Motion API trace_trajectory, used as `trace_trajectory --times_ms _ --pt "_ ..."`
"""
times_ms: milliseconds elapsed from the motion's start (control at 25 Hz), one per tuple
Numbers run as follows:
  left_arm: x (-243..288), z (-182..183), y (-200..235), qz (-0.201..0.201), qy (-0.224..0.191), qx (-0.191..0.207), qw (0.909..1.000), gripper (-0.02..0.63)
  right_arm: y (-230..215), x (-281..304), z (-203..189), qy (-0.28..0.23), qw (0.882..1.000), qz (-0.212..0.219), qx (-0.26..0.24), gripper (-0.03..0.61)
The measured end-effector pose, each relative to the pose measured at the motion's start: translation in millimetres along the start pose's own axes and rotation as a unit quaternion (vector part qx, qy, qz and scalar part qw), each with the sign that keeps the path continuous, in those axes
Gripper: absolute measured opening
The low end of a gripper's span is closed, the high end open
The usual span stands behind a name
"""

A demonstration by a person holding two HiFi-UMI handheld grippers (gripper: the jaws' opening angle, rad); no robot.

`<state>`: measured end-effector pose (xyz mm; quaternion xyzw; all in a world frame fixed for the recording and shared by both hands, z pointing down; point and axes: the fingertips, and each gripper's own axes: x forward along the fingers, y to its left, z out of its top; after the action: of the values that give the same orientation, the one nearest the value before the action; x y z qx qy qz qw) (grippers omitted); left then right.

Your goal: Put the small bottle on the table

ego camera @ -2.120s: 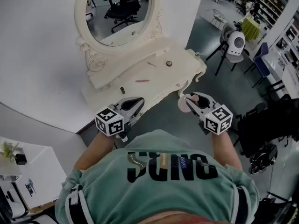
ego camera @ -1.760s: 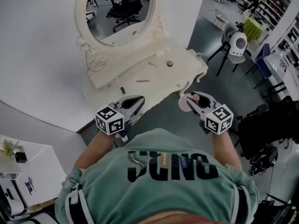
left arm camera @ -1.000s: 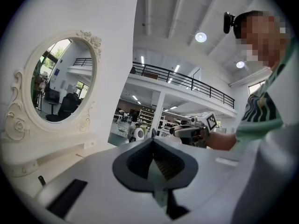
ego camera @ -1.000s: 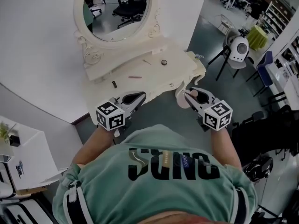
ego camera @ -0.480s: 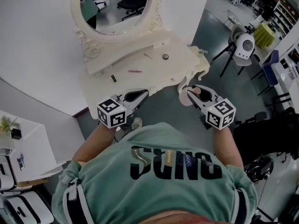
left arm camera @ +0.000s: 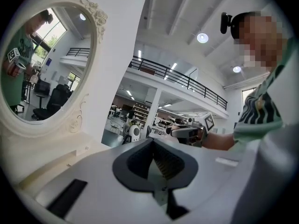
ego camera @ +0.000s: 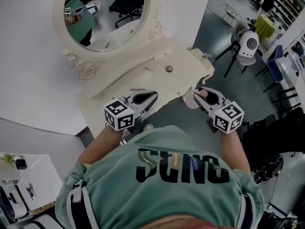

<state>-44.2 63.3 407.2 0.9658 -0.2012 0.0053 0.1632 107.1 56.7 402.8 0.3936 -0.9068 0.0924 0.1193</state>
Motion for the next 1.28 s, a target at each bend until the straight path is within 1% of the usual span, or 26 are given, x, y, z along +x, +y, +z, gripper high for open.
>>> trace_trajectory --times_ms 160,280,400,480,640,800,920,1040,1120,1200,1280 --pt "18.8 24.8 63.6 -0.025 0.005 0.005 0.9997 0.009 -29.9 52.7 21.2 -0.003 1.000 -0.015 0.004 0.121" --pt "31.1 37.0 108.2 -0.042 0.011 0.005 0.9991 0.009 -51.5 89.7 38.7 -0.008 1.000 -0.027 0.010 0.121" --pt "42.1 41.1 145.4 -0.060 0.009 -0.017 0.9980 0.009 -71.6 121.1 51.4 -0.009 0.999 -0.037 0.016 0.121" --pt "47.6 37.2 164.7 -0.069 0.010 -0.037 0.9969 0.009 -82.1 137.9 56.3 -0.006 0.999 -0.039 0.023 0.121" --pt "56.3 23.7 195.1 -0.063 0.017 -0.058 0.9962 0.009 -97.7 164.0 56.4 0.010 0.999 -0.030 0.028 0.121" --pt "66.6 13.5 214.6 -0.036 0.015 -0.075 0.9965 0.009 -123.6 181.1 46.9 0.023 0.999 -0.006 0.027 0.121" --pt "75.9 10.6 226.6 0.003 0.019 -0.074 0.9971 0.009 -149.2 187.5 43.6 0.018 0.999 0.023 0.029 0.121" --pt "99.8 14.1 229.6 0.038 0.010 -0.068 0.9969 0.009 -180.2 180.1 46.4 0.014 0.999 0.045 0.019 0.121" --pt "113.7 15.4 230.3 0.074 -0.002 -0.069 0.9948 0.008 -198.9 176.9 43.6 0.013 0.998 0.068 0.006 0.121" --pt "127.0 20.2 231.0 0.113 -0.019 -0.078 0.9903 0.009 -217.7 176.7 40.8 0.014 0.995 0.094 -0.008 0.121" --pt "145.0 26.4 226.6 0.135 -0.029 -0.077 0.9873 0.009 -235.4 173.0 39.5 0.018 0.994 0.110 -0.020 0.121"
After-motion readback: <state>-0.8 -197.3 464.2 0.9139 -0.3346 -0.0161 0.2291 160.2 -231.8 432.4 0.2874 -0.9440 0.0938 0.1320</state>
